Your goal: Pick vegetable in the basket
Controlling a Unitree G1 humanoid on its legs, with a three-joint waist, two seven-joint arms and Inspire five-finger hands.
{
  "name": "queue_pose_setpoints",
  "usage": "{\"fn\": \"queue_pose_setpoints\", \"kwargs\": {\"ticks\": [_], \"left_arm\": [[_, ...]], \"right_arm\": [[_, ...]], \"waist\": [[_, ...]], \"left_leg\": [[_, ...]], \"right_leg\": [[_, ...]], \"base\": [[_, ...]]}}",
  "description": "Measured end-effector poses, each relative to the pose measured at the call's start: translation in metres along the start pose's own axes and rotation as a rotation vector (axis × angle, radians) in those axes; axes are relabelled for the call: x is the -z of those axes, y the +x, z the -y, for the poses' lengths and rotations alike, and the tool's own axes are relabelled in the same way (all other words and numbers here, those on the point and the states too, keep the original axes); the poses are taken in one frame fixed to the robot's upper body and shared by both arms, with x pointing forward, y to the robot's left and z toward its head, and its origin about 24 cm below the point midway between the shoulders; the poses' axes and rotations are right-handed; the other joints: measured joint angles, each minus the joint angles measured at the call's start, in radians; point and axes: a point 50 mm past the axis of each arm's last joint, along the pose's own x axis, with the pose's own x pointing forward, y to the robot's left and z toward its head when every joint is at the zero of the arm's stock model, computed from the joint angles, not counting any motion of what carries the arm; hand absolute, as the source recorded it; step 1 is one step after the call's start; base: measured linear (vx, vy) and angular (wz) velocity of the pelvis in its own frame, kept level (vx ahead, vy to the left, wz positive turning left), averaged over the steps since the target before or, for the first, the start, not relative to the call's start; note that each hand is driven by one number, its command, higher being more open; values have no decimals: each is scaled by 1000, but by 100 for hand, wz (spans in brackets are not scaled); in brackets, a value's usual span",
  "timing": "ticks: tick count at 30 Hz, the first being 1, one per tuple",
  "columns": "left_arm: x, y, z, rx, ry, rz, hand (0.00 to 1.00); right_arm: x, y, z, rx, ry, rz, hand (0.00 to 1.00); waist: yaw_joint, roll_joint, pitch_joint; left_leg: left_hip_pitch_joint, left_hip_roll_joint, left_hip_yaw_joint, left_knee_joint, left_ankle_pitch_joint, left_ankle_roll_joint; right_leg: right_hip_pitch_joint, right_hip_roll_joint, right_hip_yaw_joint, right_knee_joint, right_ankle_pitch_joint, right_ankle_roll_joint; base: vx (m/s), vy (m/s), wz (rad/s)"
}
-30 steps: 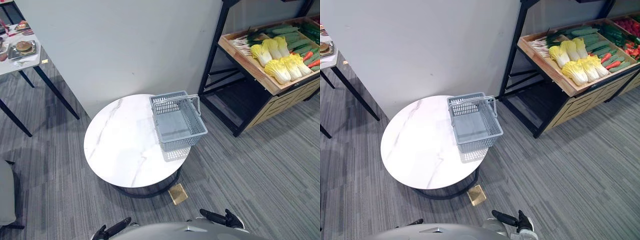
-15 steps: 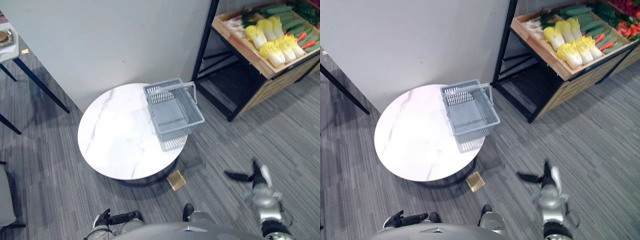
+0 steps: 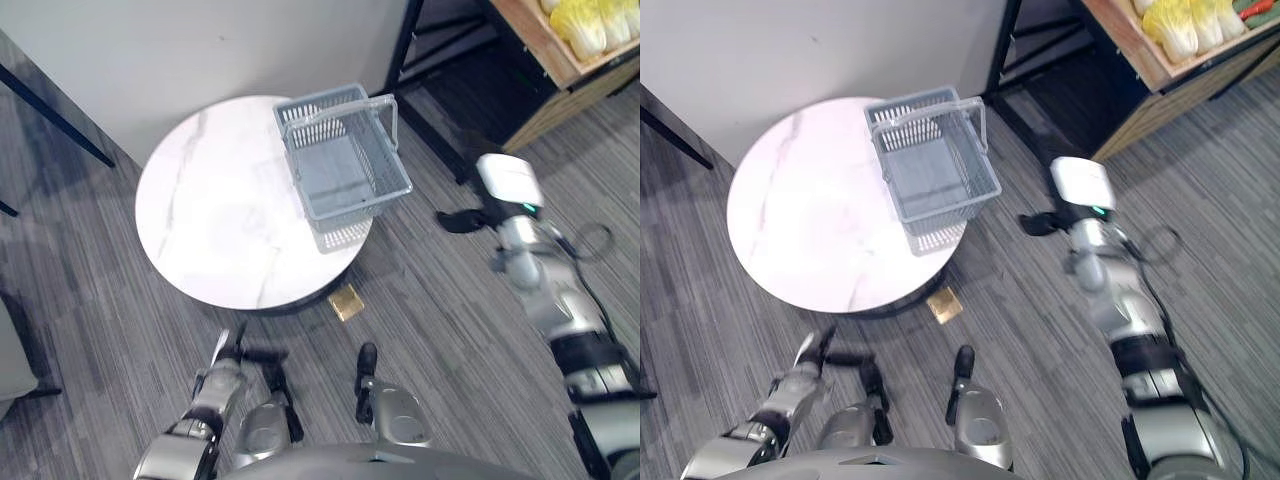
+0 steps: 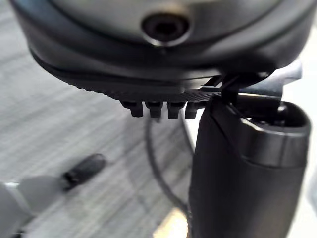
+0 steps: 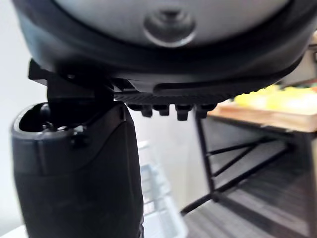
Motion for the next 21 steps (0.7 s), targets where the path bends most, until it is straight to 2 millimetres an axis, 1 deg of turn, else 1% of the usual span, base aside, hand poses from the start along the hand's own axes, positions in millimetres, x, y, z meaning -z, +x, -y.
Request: {"fn": "queue_pose_setpoints", "kwargs": {"ticks": [1, 2, 3, 4, 5, 6, 7, 8, 10, 15, 16, 21], "left_arm": [[-4, 0, 0, -6, -21, 26, 100], [5, -3, 0, -5, -27, 20, 100], [18, -8, 0, 0, -31, -9, 100], [45, -18, 1, 11, -12, -85, 100], [66, -26, 2, 24, -35, -174, 100], [66, -26, -1, 4, -64, -183, 100], [67, -26, -5, -7, -44, -177, 100], [70, -26, -10, -13, -21, -183, 100], [77, -29, -13, -18, -7, -205, 100], [72, -27, -13, -13, 16, -181, 100], [71, -27, -14, -15, 15, -179, 100], [68, -26, -14, -18, 14, -167, 100]], "right_arm": [[-7, 7, 5, 9, -29, 42, 100], [-10, 14, 13, 26, -55, 62, 100], [-9, 19, 19, 40, -75, 67, 100], [-4, 27, 31, 59, -101, 52, 100], [7, 32, 45, 74, -150, 23, 100], [23, 33, 61, 88, -210, -21, 100], [28, 36, 67, 97, -225, -48, 100], [28, 38, 71, 107, -230, -53, 100], [24, 42, 76, 123, -234, -37, 100], [14, 49, 79, 126, -253, 4, 100], [12, 51, 83, 135, -257, 11, 100], [11, 59, 95, 165, -265, 2, 100]], "waist": [[13, -5, 7], [16, -4, 7], [17, -3, 8], [18, 3, 12], [25, 15, 24], [33, 30, 40], [54, 29, 48], [64, 29, 52], [69, 29, 55], [69, 20, 62], [69, 17, 67], [72, 16, 69]], "left_leg": [[-9, 0, -5, 0, 0, -1], [-17, 0, -7, 0, 1, 0], [-23, -1, -7, 0, 1, 0], [-29, -3, -12, 1, 1, 0], [-37, -4, -24, 1, 1, 1], [-52, -8, -55, 1, 9, 4], [-51, -8, -51, 1, 10, 4], [-51, -7, -50, 1, 10, 4], [-52, -9, -51, 1, 10, 4], [-54, -15, -58, 1, 13, 9], [-55, -16, -58, 0, 14, 10], [-71, -17, -63, 0, 19, 14]], "right_leg": [[-2, -1, -1, -1, 0, 0], [-11, 0, -1, -1, 0, 0], [-18, 2, -1, -1, 0, 0], [-24, 2, -3, -1, 0, 0], [-24, 0, -3, -1, 1, -1], [-24, -7, 4, 0, 1, -1], [-26, -4, 13, 0, 1, -1], [-26, -3, 14, 0, 1, -1], [-26, -5, 14, 0, 1, -1], [-24, -12, 14, -1, 2, 1], [-25, -13, 14, -1, 3, 3], [-28, -11, 12, -25, 19, 5]], "base": [[18, 10, 5], [28, 21, 4], [45, 19, 6], [87, 35, 16], [76, 55, 49], [45, 82, 40], [-3, 56, 27], [-4, 44, -6], [9, 17, 1], [5, 18, 2], [0, 0, 0], [0, 4, 1]]}}
